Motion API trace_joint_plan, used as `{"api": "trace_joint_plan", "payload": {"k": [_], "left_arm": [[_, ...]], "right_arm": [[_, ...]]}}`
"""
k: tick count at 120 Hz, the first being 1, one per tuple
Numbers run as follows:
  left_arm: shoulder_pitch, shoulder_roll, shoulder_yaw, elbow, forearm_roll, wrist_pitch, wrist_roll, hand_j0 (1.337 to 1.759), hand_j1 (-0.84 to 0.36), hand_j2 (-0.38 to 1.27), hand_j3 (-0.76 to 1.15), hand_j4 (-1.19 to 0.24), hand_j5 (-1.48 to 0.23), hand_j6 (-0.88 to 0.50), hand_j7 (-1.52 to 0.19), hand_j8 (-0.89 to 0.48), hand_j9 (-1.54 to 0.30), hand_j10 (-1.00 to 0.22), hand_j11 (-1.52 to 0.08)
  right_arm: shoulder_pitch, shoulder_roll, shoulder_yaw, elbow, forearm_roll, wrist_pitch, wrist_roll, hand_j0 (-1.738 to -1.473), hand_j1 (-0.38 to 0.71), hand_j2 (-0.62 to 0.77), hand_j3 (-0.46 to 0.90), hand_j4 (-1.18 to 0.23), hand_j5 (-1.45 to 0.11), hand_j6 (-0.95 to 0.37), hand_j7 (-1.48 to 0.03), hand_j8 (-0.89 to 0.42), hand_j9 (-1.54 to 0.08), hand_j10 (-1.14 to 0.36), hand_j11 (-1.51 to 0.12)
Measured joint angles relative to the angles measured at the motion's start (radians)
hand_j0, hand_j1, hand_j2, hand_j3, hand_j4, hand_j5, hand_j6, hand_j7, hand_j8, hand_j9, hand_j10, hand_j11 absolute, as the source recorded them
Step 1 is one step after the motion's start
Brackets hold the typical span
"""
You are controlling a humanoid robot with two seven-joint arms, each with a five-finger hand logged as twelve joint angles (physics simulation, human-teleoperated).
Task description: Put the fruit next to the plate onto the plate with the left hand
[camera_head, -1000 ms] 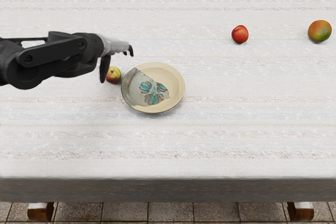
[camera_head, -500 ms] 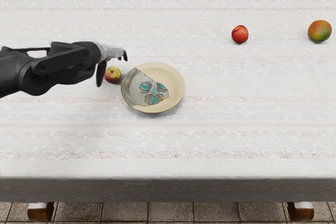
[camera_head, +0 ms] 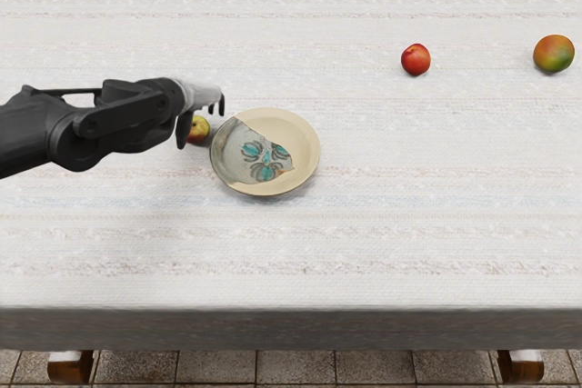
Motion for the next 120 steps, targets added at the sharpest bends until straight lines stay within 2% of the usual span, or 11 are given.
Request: {"api": "trace_joint_plan", "payload": {"k": [85, 104, 120], "left_arm": [[0.022, 0.000, 0.048, 0.011, 0.001, 0.036, 0.000, 1.658, -0.25, 0.11, 0.00, -0.52, -0.65, -0.51, -0.66, -0.51, -0.66, -0.51, -0.66], [0.028, 0.000, 0.064, 0.023, -0.002, 0.049, 0.000, 1.654, -0.27, 0.11, 0.00, -0.56, -0.77, -0.45, -0.79, -0.59, -0.79, -0.59, -0.79], [0.028, -0.001, 0.070, 0.027, -0.005, 0.050, 0.000, 1.653, -0.28, 0.25, 0.00, -0.57, -0.88, -0.43, -0.90, -0.63, -0.90, -0.66, -0.90]], "right_arm": [[0.001, 0.000, 0.000, 0.000, 0.000, 0.000, 0.000, -1.658, -0.31, -0.01, 0.00, -0.04, -0.05, -0.04, -0.05, -0.04, -0.05, -0.04, -0.05], [0.001, 0.000, 0.000, 0.000, 0.000, 0.000, 0.000, -1.658, -0.31, -0.01, 0.00, -0.04, -0.05, -0.04, -0.05, -0.04, -0.05, -0.04, -0.05], [0.001, 0.000, 0.000, 0.000, 0.000, 0.000, 0.000, -1.658, -0.31, -0.01, 0.00, -0.04, -0.05, -0.04, -0.05, -0.04, -0.05, -0.04, -0.05]]}}
